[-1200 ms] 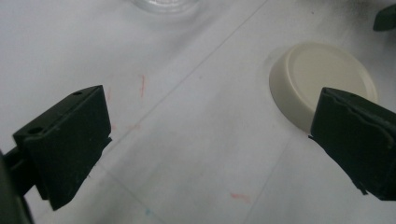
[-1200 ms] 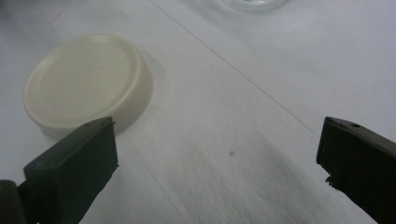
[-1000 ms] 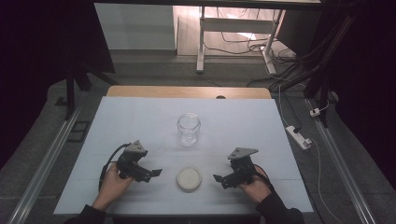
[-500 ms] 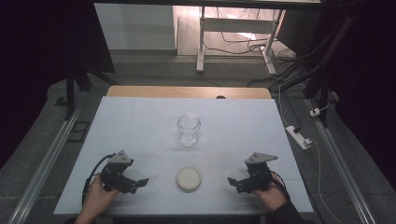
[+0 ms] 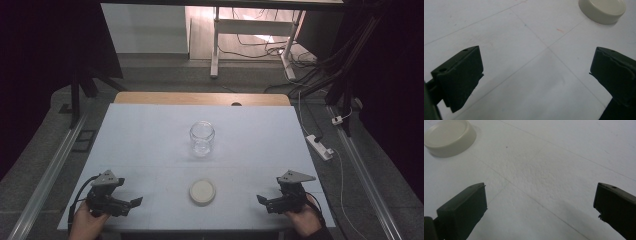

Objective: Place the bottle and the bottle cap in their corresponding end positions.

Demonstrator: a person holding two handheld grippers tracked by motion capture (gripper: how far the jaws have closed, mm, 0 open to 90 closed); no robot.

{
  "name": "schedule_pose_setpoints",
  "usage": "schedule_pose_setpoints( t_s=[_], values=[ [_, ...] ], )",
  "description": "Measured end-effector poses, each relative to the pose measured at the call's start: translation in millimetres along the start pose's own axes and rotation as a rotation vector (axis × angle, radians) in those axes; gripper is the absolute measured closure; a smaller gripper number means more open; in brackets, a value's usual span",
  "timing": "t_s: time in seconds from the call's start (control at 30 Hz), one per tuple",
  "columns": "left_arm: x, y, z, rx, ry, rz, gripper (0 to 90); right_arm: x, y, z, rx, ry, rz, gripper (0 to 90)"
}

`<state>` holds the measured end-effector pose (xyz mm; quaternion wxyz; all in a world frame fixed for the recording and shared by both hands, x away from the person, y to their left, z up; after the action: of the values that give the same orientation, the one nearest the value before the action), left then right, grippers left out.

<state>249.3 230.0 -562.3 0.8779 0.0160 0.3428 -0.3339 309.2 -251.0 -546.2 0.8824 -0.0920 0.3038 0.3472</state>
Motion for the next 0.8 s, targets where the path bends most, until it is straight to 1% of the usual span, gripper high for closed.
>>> schedule_pose_setpoints(
  t_s=[0.13, 0.37, 0.53, 0.73, 0.8],
  values=[
    [-8.1, 1.9, -8.2, -0.012, -0.002, 0.022, 0.0, -6.7, -1.5, -5.2, 0.022, 0.002, -0.006, 0.0],
    [-19.2, 2.6, -20.2, -0.019, 0.0, 0.053, 0.0, -17.8, -3.7, -6.1, 0.069, -0.036, -0.032, 0.0],
    [-25.9, 2.7, -25.7, -0.027, -0.007, 0.07, 0.0, -23.6, -5.1, -8.5, 0.096, -0.034, -0.044, 0.0],
    [-30.9, 2.8, -31.1, -0.019, 0.006, 0.106, 0.0, -29.5, -4.1, -11.6, 0.101, -0.025, -0.05, 0.0],
    [-31.7, 3.2, -32.3, -0.024, 0.012, 0.108, 0.0, -30.3, -4.3, -12.2, 0.101, -0.023, -0.053, 0.0]
  ],
)
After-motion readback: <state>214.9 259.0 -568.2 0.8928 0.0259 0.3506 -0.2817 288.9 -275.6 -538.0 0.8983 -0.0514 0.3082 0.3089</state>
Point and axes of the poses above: each handheld gripper's, and its own axes: x roughly forward along the jaws, z roughly out of its top, y roughly to its left, the point moved 6 cm from there along x, roughly forward along the jaws, and after that the axes turned 6 degrees about -y, right-handed, at the moved point
